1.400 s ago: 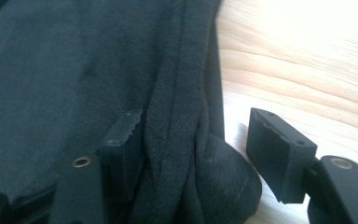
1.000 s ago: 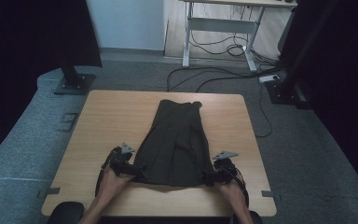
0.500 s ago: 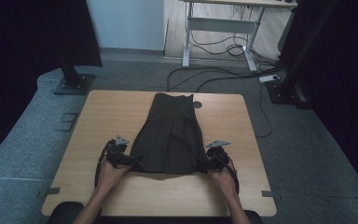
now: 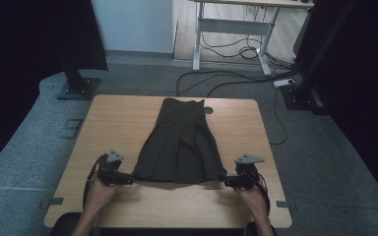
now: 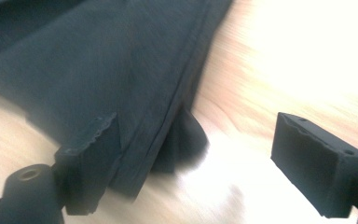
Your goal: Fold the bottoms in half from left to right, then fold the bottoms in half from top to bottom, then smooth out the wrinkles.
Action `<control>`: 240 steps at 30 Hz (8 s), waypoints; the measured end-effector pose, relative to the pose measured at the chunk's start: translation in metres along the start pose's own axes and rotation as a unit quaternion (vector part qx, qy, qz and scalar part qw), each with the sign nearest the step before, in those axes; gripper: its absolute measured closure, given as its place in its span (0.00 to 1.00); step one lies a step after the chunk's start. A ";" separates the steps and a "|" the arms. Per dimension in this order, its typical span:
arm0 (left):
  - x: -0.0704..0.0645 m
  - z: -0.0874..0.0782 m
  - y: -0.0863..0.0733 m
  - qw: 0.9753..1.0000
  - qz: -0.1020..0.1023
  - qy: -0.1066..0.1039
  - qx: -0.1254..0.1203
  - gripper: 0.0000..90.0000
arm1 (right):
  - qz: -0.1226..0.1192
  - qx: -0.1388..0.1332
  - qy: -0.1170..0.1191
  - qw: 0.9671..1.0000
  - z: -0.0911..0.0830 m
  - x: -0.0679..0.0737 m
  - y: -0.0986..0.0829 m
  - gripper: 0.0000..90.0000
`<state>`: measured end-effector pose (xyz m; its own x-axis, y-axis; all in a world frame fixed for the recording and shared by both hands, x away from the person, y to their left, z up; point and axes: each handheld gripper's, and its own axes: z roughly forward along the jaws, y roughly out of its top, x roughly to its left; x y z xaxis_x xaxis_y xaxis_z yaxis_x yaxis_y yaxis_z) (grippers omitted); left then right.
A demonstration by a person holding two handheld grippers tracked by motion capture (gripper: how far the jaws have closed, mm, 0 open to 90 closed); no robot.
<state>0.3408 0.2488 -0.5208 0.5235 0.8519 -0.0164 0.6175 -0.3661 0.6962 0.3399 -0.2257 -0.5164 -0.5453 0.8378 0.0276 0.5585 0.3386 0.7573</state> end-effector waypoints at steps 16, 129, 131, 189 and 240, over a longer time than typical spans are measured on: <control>0.031 0.004 -0.034 1.000 -0.004 0.011 0.027 0.00 | 0.019 0.031 -0.032 0.999 0.010 -0.025 -0.043 0.00; -0.005 0.101 0.138 0.999 0.010 -0.046 0.027 0.17 | -0.006 0.048 0.033 0.998 0.097 0.002 0.125 0.24; -0.005 0.109 0.141 0.998 0.005 -0.052 0.028 0.17 | -0.005 0.052 0.035 0.998 0.106 -0.001 0.131 0.27; -0.009 0.084 0.198 0.992 0.068 -0.093 -0.056 0.90 | -0.020 0.000 0.072 0.997 0.104 -0.011 0.179 0.86; -0.076 0.007 0.034 0.971 0.159 -0.152 -0.088 0.89 | -0.067 -0.029 0.178 0.981 0.014 0.082 0.039 0.86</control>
<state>0.3265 0.1691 -0.5009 0.8376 0.5457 0.0269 0.2998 -0.5002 0.8124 0.3263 -0.1380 -0.4936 -0.8012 0.5807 0.1445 0.4365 0.4019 0.8049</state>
